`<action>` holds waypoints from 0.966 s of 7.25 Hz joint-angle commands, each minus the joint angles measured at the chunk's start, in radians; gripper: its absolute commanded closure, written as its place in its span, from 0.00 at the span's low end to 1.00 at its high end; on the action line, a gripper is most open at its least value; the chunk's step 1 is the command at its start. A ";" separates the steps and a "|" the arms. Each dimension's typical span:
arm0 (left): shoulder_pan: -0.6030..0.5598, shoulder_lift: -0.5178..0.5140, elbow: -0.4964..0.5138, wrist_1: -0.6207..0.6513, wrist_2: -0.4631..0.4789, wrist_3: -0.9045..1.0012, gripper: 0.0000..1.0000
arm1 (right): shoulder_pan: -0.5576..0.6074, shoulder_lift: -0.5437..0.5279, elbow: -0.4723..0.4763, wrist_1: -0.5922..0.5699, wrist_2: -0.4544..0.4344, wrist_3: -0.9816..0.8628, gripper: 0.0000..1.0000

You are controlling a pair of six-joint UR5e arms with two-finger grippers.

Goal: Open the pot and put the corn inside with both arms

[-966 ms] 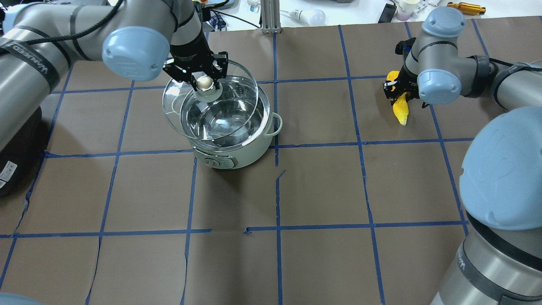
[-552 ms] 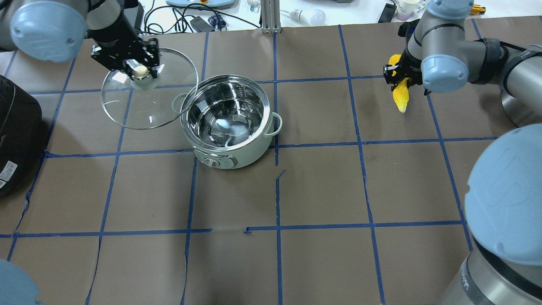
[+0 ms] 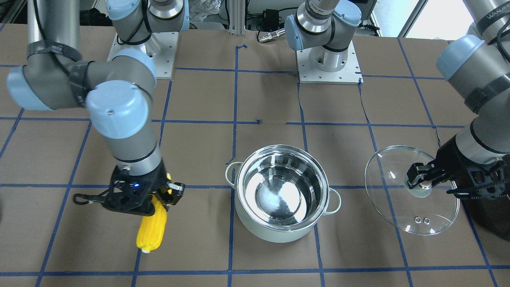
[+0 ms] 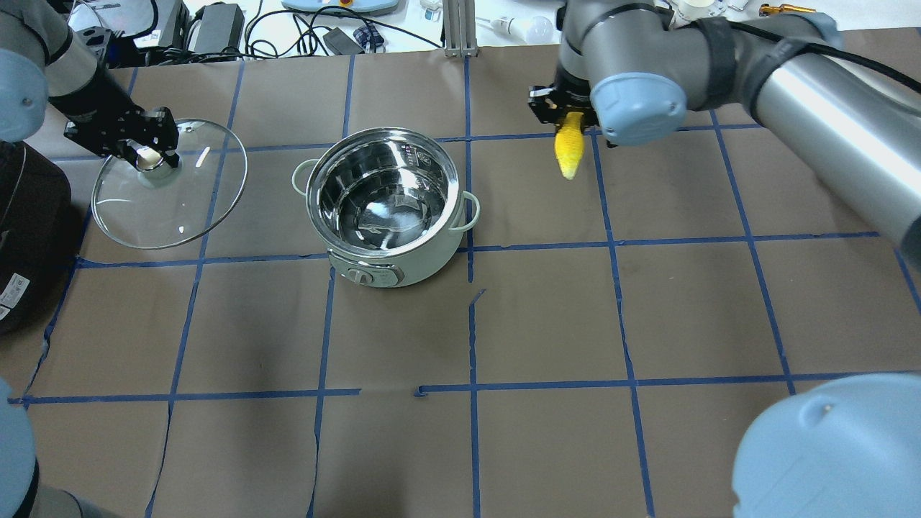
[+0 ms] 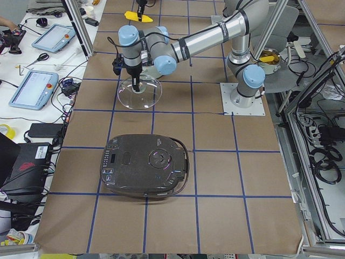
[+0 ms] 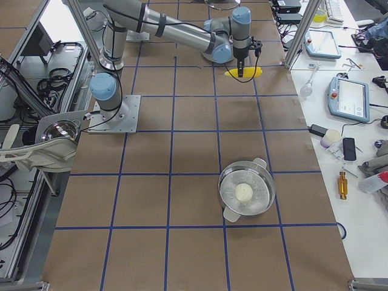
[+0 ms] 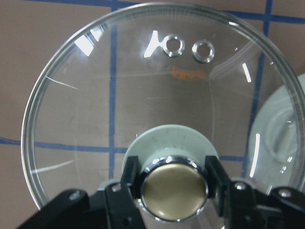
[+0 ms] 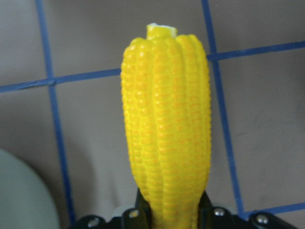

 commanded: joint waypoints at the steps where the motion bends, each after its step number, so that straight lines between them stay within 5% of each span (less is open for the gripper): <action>1: 0.064 -0.047 -0.151 0.242 -0.002 0.088 0.98 | 0.194 0.096 -0.237 0.199 -0.036 0.137 1.00; 6: 0.083 -0.104 -0.203 0.300 -0.004 0.093 0.99 | 0.312 0.216 -0.238 0.061 -0.017 0.121 0.97; 7: 0.090 -0.107 -0.203 0.298 -0.006 0.095 0.99 | 0.315 0.222 -0.238 0.055 -0.001 0.112 0.88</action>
